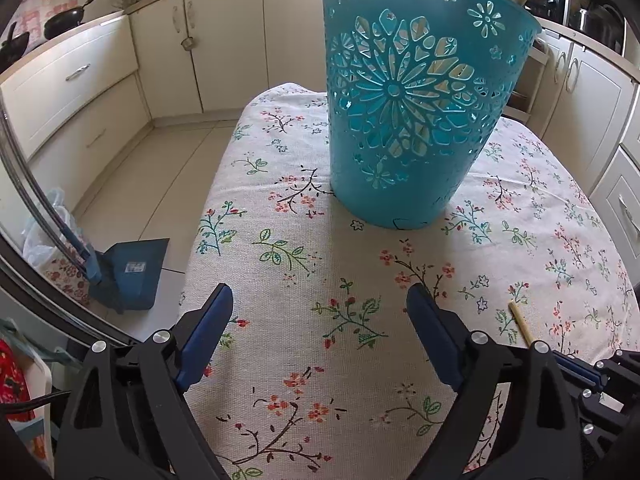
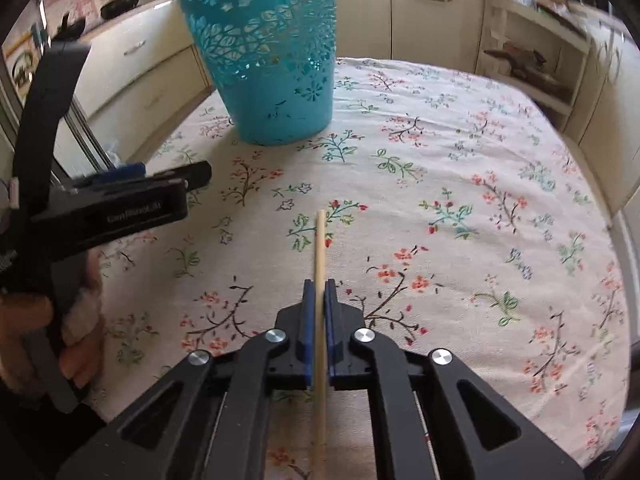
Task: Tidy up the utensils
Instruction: 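Bring the open left tool back beside the basket while the right tool holds its chopstick, then lift the chopstick with the right tool and drop it into the basket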
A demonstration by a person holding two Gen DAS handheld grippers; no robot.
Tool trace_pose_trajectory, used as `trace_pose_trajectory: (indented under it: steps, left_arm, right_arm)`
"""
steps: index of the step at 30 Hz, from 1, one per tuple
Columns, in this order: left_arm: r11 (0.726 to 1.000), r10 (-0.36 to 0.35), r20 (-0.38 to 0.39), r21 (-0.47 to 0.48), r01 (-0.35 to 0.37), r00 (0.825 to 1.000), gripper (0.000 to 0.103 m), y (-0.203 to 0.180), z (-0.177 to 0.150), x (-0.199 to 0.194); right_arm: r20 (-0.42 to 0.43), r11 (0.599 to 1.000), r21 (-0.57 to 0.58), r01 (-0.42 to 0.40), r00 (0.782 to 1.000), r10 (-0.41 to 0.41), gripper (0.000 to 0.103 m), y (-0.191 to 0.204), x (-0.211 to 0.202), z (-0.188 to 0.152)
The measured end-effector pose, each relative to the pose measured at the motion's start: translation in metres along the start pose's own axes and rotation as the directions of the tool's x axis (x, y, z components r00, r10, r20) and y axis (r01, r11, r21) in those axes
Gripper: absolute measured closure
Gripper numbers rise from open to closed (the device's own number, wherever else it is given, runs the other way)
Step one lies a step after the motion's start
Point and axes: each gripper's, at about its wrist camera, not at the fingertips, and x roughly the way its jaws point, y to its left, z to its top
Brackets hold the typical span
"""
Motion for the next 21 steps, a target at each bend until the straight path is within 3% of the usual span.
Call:
trace_pose_trajectory:
  steps: [3,11,18,21]
  left_arm:
    - [1.000,0.000,-0.004,0.003,0.000,1.000,0.018,-0.001,0.000,0.001]
    - [1.000,0.002,-0.010,0.012,-0.002,1.000,0.018,-0.003,0.000,0.002]
    - [1.000,0.005,-0.013,0.018,-0.005,1.000,0.017,-0.003,-0.001,0.003]
    - [1.000,0.007,-0.015,0.020,-0.007,1.000,0.017,-0.004,-0.001,0.003]
  right_arm:
    - [0.020,0.992,0.081,-0.099,0.995,0.098,0.097,-0.009,-0.007,-0.001]
    - [0.132,0.955,0.158,-0.251,0.964,0.231,0.097,-0.011,-0.041,0.015]
    - [0.273,0.924,0.155,-0.348,0.914,0.299,0.097,-0.008,-0.080,0.046]
    - [0.361,0.917,0.122,-0.379,0.878,0.315,0.097,-0.002,-0.100,0.076]
